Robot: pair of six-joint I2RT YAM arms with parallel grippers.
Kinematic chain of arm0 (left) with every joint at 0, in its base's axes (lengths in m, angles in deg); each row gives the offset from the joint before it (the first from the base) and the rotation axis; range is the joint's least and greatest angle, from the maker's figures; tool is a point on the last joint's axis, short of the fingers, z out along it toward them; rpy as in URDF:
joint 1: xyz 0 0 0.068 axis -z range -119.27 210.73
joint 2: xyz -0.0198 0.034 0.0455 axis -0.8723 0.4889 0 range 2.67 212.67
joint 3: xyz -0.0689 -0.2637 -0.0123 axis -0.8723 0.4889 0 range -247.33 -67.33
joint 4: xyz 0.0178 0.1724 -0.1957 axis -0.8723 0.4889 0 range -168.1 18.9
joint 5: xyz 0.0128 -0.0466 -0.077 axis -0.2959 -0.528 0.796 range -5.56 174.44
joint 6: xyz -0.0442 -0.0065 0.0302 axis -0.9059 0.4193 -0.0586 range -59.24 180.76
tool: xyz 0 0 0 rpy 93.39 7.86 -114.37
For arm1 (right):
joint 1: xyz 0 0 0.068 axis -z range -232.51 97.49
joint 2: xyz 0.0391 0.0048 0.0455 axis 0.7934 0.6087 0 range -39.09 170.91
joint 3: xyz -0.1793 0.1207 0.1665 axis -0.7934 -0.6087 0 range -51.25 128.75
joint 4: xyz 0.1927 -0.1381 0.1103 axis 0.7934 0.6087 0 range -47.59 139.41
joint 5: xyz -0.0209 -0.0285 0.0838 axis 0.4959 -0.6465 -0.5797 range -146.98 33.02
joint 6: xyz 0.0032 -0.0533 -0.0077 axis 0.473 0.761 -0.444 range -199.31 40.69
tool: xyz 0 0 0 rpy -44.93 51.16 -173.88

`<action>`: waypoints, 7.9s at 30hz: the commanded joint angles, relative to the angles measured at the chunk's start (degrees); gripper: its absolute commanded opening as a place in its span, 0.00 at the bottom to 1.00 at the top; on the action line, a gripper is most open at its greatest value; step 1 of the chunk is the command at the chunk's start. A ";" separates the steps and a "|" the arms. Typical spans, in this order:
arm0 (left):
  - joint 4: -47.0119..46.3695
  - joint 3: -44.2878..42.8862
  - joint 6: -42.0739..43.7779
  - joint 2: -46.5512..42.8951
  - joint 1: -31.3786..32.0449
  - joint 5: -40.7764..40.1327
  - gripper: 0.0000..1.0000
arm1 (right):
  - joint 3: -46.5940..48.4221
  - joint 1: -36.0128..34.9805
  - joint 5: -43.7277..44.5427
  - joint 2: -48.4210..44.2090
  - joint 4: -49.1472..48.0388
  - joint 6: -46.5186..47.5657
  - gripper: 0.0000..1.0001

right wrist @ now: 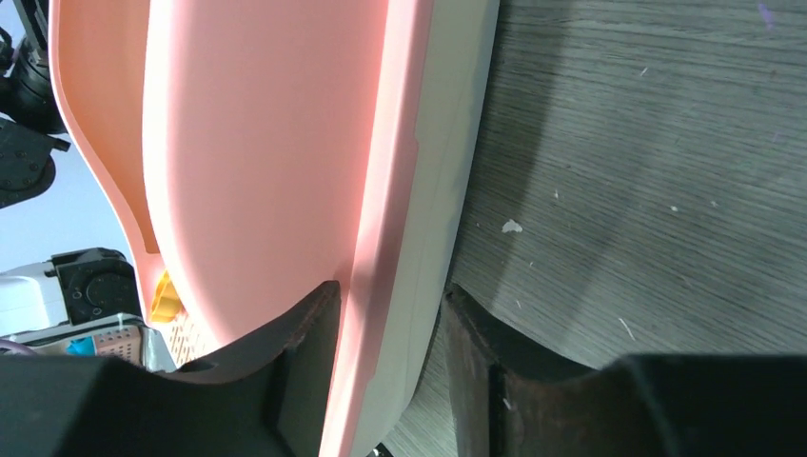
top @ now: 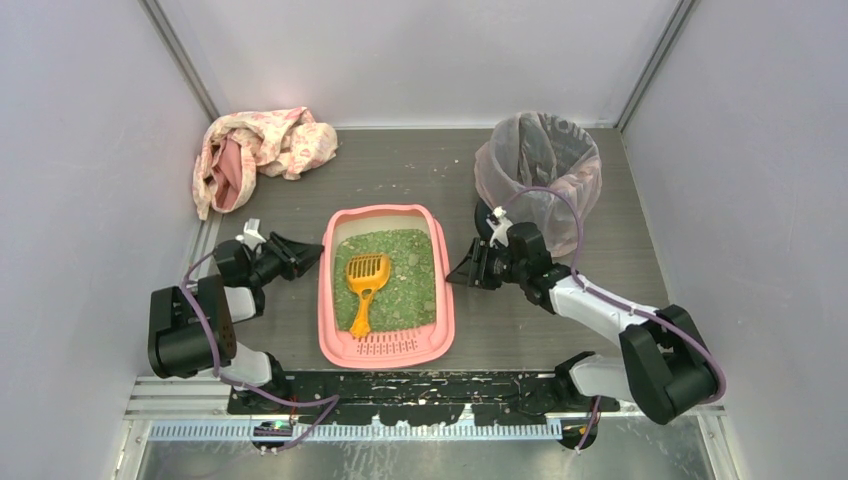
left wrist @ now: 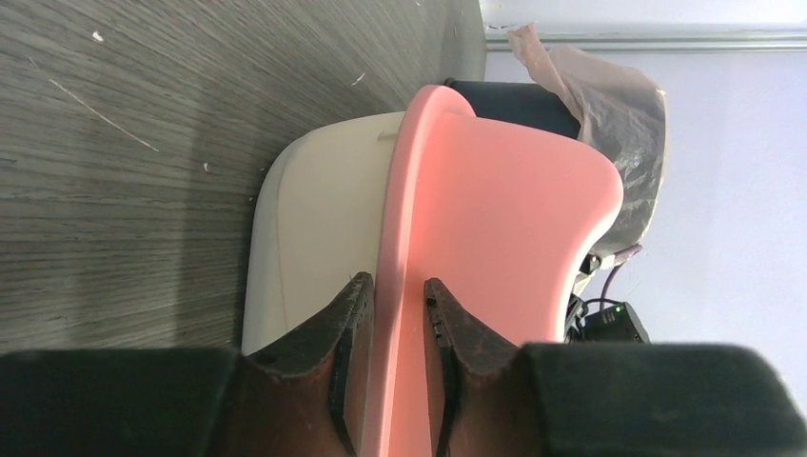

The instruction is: Clean the litter box

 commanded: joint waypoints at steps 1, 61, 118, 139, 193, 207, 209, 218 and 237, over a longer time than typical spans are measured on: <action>2.25 -0.83 1.48 -1.95 2.04 5.11 0.25 | -1.09 -0.48 -3.86 3.02 -3.75 -4.27 0.42; 1.10 -14.90 -0.97 10.89 11.56 -3.79 0.09 | 5.11 -2.96 4.85 6.18 5.36 6.71 0.56; 7.67 -26.76 -0.04 18.89 14.86 -10.43 0.07 | 50.48 -1.22 6.39 43.83 20.13 15.48 0.41; 6.34 -33.85 -5.09 24.89 22.03 -19.50 0.04 | 81.47 2.86 2.99 61.82 32.67 19.56 0.41; 64.75 -48.65 32.04 -10.33 13.25 -41.82 0.60 | 86.23 1.72 24.53 30.52 43.33 30.75 0.81; 94.26 -64.59 37.12 -13.40 14.23 -63.46 0.97 | 72.49 4.88 45.32 16.48 53.97 39.14 0.82; 92.27 -60.80 37.91 -14.11 12.67 -57.27 0.95 | 68.65 5.78 45.02 14.78 52.75 39.22 0.82; 93.36 -62.74 44.23 -17.40 18.32 -62.51 0.93 | 56.18 11.43 39.15 11.87 45.99 38.13 0.83; 97.95 -63.21 38.72 -19.06 20.55 -51.14 0.83 | 61.93 8.40 23.94 7.76 57.91 32.42 0.01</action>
